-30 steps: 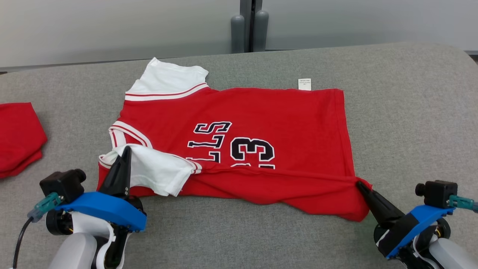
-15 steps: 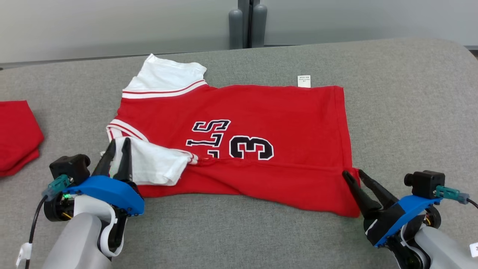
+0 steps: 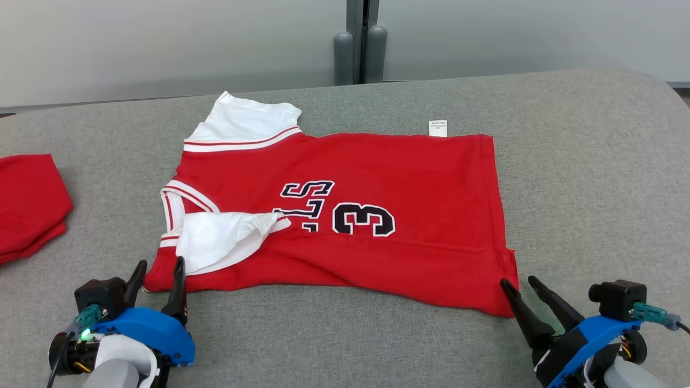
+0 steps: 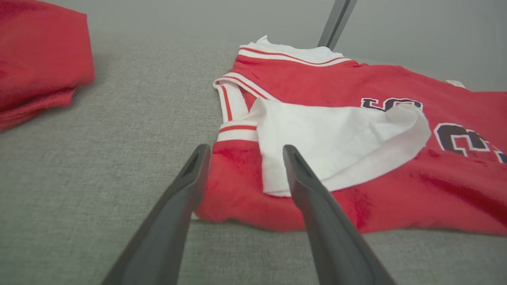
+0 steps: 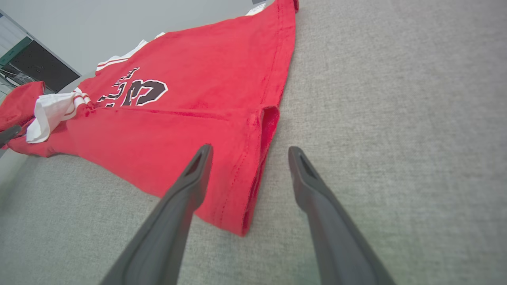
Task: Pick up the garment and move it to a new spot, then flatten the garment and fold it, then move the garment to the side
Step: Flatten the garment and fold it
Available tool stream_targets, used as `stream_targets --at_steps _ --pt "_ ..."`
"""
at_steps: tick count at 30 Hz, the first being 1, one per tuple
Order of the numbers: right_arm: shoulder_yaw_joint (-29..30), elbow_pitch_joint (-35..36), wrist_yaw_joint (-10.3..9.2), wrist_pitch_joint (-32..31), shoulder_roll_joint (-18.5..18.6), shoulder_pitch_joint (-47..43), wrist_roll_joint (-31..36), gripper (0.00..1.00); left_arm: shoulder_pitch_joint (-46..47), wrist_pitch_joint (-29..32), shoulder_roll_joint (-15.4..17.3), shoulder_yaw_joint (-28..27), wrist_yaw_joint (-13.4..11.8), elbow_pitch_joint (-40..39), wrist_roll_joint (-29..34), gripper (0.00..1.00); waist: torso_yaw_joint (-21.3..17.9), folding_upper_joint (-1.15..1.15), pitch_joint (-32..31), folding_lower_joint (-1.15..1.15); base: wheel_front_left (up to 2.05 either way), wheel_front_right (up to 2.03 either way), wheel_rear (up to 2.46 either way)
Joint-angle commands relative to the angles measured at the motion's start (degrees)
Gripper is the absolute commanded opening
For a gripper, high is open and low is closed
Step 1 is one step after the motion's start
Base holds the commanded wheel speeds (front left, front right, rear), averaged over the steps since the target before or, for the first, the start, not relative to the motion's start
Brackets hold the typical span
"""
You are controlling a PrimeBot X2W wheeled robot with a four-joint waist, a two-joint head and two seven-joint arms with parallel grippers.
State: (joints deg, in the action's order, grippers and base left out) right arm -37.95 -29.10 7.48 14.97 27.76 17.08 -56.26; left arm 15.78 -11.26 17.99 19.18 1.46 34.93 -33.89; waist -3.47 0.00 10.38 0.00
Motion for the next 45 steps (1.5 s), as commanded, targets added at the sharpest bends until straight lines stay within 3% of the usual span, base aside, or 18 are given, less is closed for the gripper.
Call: stream_targets --at_steps 1,9,10,11,12,13,14,20,25,33,38,45 --pt "0.1 -0.3 0.03 0.3 -0.4 -0.1 0.3 1.00 -0.2 0.0 0.3 0.0 -0.4 0.2 0.3 1.00 -0.1 0.00 0.1 0.00 0.00 0.00 0.00" --pt "-2.3 -5.7 0.03 -0.6 -4.0 2.6 3.3 1.00 1.7 1.4 0.3 1.2 -1.1 4.5 1.0 1.00 -0.2 0.00 0.8 0.00 0.00 0.00 0.00" --pt "-2.7 -7.0 0.02 -0.6 -5.1 3.3 3.7 1.00 2.3 1.7 0.0 1.4 -0.6 5.8 1.0 0.95 -0.2 0.00 0.9 0.00 0.00 0.00 0.00" --pt "-3.0 -7.6 0.02 -0.7 -5.6 3.5 3.6 1.00 2.5 1.7 -0.2 1.5 -0.4 6.5 0.7 0.49 -0.2 0.00 0.9 0.00 0.00 0.00 0.00" --pt "-3.2 -8.2 0.03 -0.8 -6.0 3.6 3.5 0.40 2.5 1.5 -0.5 1.6 -0.1 7.1 0.5 0.13 -0.1 0.00 0.9 0.00 0.00 0.00 0.00" --pt "-3.4 -8.6 0.03 -0.8 -6.2 3.6 3.3 0.22 2.4 1.4 -0.7 1.7 0.1 7.7 0.4 0.00 0.0 0.00 0.8 0.00 0.00 0.00 0.00" --pt "-3.7 -8.8 0.03 -0.8 -6.5 3.6 3.1 0.00 2.4 1.1 -0.8 1.9 0.4 8.2 0.2 0.00 0.1 0.00 0.6 0.00 0.00 0.00 0.00" --pt "-3.5 -8.9 0.03 -0.1 -6.3 2.7 1.8 0.00 0.3 -1.3 -1.1 1.2 1.1 8.8 -0.6 0.00 1.1 0.00 -2.0 0.00 0.00 0.00 0.00" --pt "-2.1 -6.6 0.03 0.1 -4.6 0.3 0.8 0.00 -4.1 -2.4 -1.0 0.6 0.5 4.6 -1.5 0.00 2.1 0.00 -4.4 0.00 0.00 0.00 0.00" --pt "0.7 0.2 0.02 -0.7 -0.4 -8.1 -0.9 0.00 -16.7 -1.3 0.1 -1.0 -5.0 -10.3 -2.8 0.00 4.2 0.00 -6.4 0.00 0.00 0.00 0.00" --pt "5.5 4.2 0.01 -2.5 2.7 -14.9 -1.1 0.00 -22.3 1.6 0.5 -0.2 -8.6 -19.8 -2.5 0.00 5.5 0.00 -6.6 0.00 0.00 0.00 0.00" --pt "11.7 9.8 0.01 -9.2 1.5 -22.7 0.3 0.00 -27.0 4.1 0.6 0.6 -11.4 -26.6 -2.9 0.00 5.0 0.00 -6.7 0.00 0.00 0.00 0.00"
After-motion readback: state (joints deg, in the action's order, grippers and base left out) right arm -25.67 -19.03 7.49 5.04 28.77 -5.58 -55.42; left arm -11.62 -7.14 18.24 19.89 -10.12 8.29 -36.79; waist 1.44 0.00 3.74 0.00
